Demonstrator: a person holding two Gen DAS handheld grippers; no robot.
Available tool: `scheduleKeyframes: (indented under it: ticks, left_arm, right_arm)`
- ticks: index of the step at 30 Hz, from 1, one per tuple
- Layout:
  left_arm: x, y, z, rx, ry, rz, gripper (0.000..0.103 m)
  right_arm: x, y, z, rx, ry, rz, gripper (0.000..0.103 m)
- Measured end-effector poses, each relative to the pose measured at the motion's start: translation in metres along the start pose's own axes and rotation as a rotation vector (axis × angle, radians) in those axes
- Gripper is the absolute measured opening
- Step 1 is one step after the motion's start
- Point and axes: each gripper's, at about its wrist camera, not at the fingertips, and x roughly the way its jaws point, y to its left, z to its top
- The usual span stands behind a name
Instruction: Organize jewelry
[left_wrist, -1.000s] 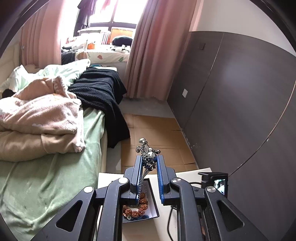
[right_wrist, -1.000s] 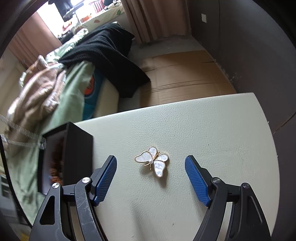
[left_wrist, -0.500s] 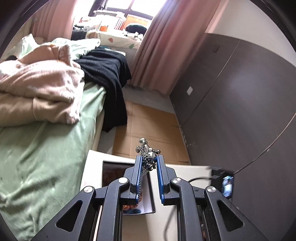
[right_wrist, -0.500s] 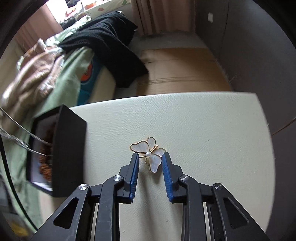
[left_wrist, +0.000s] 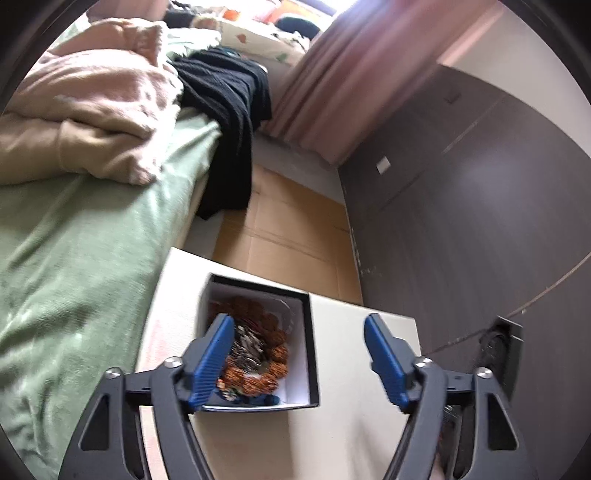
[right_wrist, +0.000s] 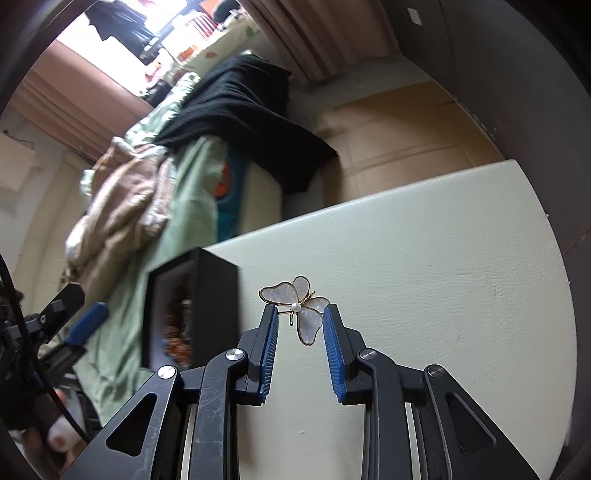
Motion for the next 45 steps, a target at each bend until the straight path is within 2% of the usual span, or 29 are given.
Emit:
scheduleKeyframes:
  ticks: [8, 12, 20, 21, 22, 23, 24, 26, 29, 30, 31, 41, 43, 45]
  left_arm:
    - [-0.013, 0.015, 0.004, -0.023, -0.027, 0.037, 0.075]
    - [-0.016, 0.021, 0.006, -0.029, -0.036, 0.048, 0.075]
    - [-0.022, 0.041, 0.009, -0.083, -0.054, 0.053, 0.083]
    - [-0.022, 0.042, 0.009, -0.088, -0.052, 0.046, 0.083]
    - [-0.022, 0.043, 0.009, -0.095, -0.048, 0.039, 0.085]
    - [-0.021, 0.044, 0.008, -0.098, -0.041, 0.042, 0.091]
    - [-0.020, 0.044, 0.008, -0.097, -0.039, 0.051, 0.094]
    - [-0.018, 0.044, 0.006, -0.087, -0.040, 0.070, 0.095]
    - [-0.016, 0.040, 0.003, -0.082, -0.019, 0.059, 0.095]
    - [-0.016, 0.038, 0.002, -0.075, -0.019, 0.060, 0.095]
    - [-0.016, 0.034, 0.000, -0.059, -0.018, 0.062, 0.095]
    - [-0.023, -0.010, -0.021, 0.076, 0.008, 0.053, 0.095]
    - [-0.027, -0.020, -0.026, 0.106, 0.009, 0.056, 0.095]
    - [-0.034, -0.027, -0.031, 0.132, 0.002, 0.056, 0.096]
  right_arm:
    - [-0.009, 0.049, 0.000, -0.065, -0.068, 0.116, 0.026]
    - [0.000, 0.069, 0.000, -0.078, -0.072, 0.166, 0.026]
    - [0.029, 0.093, -0.003, -0.087, -0.042, 0.185, 0.027]
    - [0.033, 0.093, -0.004, -0.081, -0.020, 0.195, 0.031]
    - [0.040, 0.092, -0.004, -0.068, 0.018, 0.200, 0.043]
    - [0.041, 0.089, -0.005, -0.055, 0.030, 0.199, 0.049]
    - [0.039, 0.087, -0.005, -0.045, 0.022, 0.194, 0.058]
    - [0.032, 0.082, -0.006, -0.040, 0.005, 0.183, 0.063]
    - [0.010, 0.073, -0.006, -0.021, -0.035, 0.167, 0.075]
    - [0.006, 0.070, -0.006, -0.018, -0.044, 0.159, 0.085]
    - [-0.004, 0.067, -0.008, -0.012, -0.060, 0.146, 0.090]
    - [-0.064, 0.047, -0.020, 0.007, -0.145, 0.039, 0.096]
    - [-0.081, 0.045, -0.021, 0.002, -0.178, 0.017, 0.103]
    - [-0.092, 0.042, -0.024, 0.005, -0.195, 0.006, 0.103]
